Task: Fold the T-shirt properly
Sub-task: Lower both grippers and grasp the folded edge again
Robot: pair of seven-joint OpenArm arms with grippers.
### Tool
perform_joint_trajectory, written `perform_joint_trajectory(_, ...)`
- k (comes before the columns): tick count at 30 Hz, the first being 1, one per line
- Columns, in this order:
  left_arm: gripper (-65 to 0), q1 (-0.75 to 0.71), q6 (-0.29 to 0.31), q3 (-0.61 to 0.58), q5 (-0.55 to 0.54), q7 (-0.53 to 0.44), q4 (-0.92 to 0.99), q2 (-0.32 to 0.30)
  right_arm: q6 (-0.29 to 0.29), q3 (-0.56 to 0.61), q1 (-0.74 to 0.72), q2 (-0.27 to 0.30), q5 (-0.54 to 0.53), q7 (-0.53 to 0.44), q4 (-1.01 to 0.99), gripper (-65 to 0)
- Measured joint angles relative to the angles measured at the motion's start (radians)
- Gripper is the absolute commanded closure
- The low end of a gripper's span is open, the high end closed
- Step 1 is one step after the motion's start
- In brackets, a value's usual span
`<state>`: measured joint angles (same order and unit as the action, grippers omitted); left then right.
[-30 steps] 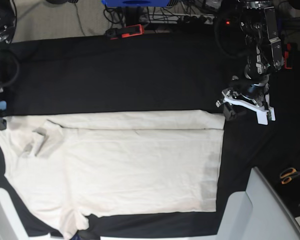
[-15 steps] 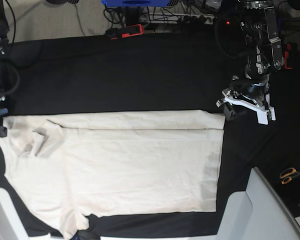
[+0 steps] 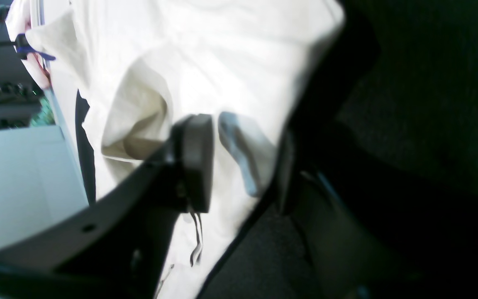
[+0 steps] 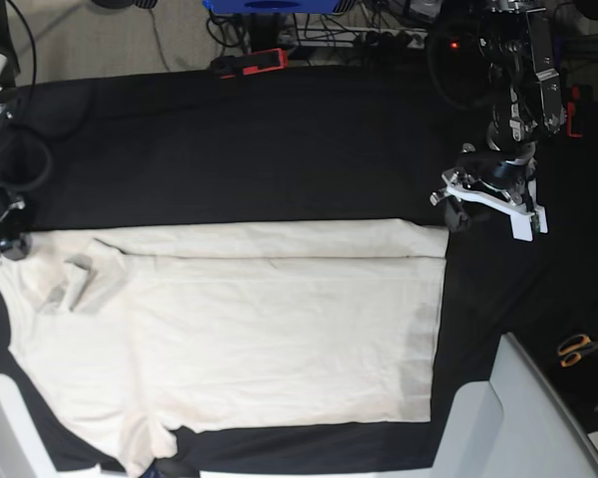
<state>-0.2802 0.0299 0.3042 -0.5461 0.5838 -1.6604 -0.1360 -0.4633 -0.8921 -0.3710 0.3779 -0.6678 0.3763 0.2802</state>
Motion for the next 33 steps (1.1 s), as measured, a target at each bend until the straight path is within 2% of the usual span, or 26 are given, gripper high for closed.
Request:
perform_joint_trajectory(3,-26.0,0.001,0.000,0.000,0.000,0.000,0.001,0.000,0.000,0.000,0.000,0.000,0.003,-0.011,-0.001,-7.2)
perform_joint_trajectory(4,-26.8,0.001,0.000,0.000,0.000,0.000,0.003,0.000,0.000,0.000,0.000,0.000,0.003,-0.012,-0.001,-2.0)
perform_joint_trajectory(5,-29.1,0.003,0.000,0.000,-0.005,0.000,0.010,0.000,0.001,0.000,0.000,0.000,0.003,-0.015,-0.001,0.0)
perform_joint_trajectory(8,-42.8,0.009,0.001,0.026,-0.135,0.001,0.048,0.003,0.000,0.000,0.000,-0.001,0.003,-0.014,-0.001,-0.9)
perform_joint_trajectory(10,-48.1,0.012,0.003,0.076,-0.217,-0.001,0.078,0.003,0.000,0.000,0.000,-0.001,0.003,-0.014,-0.001,-0.6)
perform_joint_trajectory(14,-47.9,0.014,-0.004,0.116,-0.241,-0.011,0.143,-0.008,0.001,0.000,0.000,-0.001,0.004,-0.014,-0.001,-0.6)
perform_joint_trajectory(19,-47.9,0.088,0.001,0.109,-0.249,-0.012,0.262,0.005,0.001,0.000,0.003,0.002,0.004,-0.013,-0.001,-0.6)
perform_joint_trajectory(23,-47.9,0.133,-0.004,0.107,-0.243,-0.013,0.340,0.003,-0.001,0.000,0.002,0.000,0.004,0.032,-0.001,-0.6)
perform_joint_trajectory(26,-47.9,0.172,-0.003,0.110,-0.245,-0.018,0.385,0.033,-0.005,0.000,0.002,0.000,0.004,0.035,-0.001,-0.6)
perform_joint_trajectory(33,-47.9,0.245,0.007,0.108,-0.255,-0.038,0.474,0.049,-0.005,0.000,0.000,0.004,0.004,0.035,0.000,-0.6)
